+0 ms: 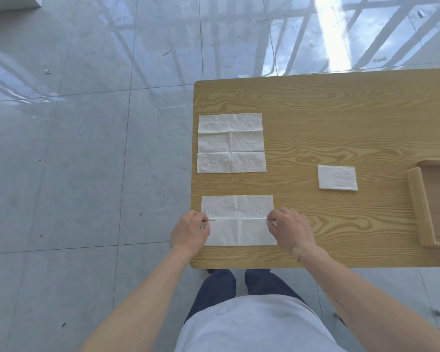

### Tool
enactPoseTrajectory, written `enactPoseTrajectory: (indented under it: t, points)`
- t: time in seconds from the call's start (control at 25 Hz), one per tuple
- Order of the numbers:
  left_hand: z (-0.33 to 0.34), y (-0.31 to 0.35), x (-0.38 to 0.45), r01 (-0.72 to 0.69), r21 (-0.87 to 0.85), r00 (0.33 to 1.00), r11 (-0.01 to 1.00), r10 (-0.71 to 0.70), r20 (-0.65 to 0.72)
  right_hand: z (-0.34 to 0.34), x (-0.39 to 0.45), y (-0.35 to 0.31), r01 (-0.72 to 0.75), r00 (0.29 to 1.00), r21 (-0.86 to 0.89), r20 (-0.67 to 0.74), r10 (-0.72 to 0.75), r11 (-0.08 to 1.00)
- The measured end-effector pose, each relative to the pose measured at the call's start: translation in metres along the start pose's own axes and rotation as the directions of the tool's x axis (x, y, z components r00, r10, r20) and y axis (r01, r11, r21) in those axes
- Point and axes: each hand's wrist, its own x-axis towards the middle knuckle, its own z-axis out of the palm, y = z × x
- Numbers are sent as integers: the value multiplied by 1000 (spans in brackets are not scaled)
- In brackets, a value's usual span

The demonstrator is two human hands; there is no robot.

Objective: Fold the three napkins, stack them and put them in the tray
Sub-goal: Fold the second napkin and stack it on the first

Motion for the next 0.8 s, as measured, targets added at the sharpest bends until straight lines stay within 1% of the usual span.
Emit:
enactPoseTrajectory:
  t: [0.2, 0.36, 0.48, 0.56, 0.8]
  points:
    - [1, 2, 0, -31, 54, 997, 998, 35, -72, 1, 5, 3, -8, 1000, -45, -29, 7, 999]
    - [2, -1, -2, -109, 120, 986, 987, 123, -111, 2, 1, 2, 34, 994, -51, -101, -39, 998]
    - [3, -4, -2, -200, 164, 973, 966, 216, -83, 4, -1, 1, 111, 990, -59, -80, -115, 992]
    - [2, -4, -1, -239, 185, 965, 953, 254, -63, 4, -1, 0, 130, 990, -67, -49, -133, 989]
    - [0, 1, 1, -248, 209, 967, 946, 256, -10, 1, 3, 0, 135, 989, -95, -40, -139, 986]
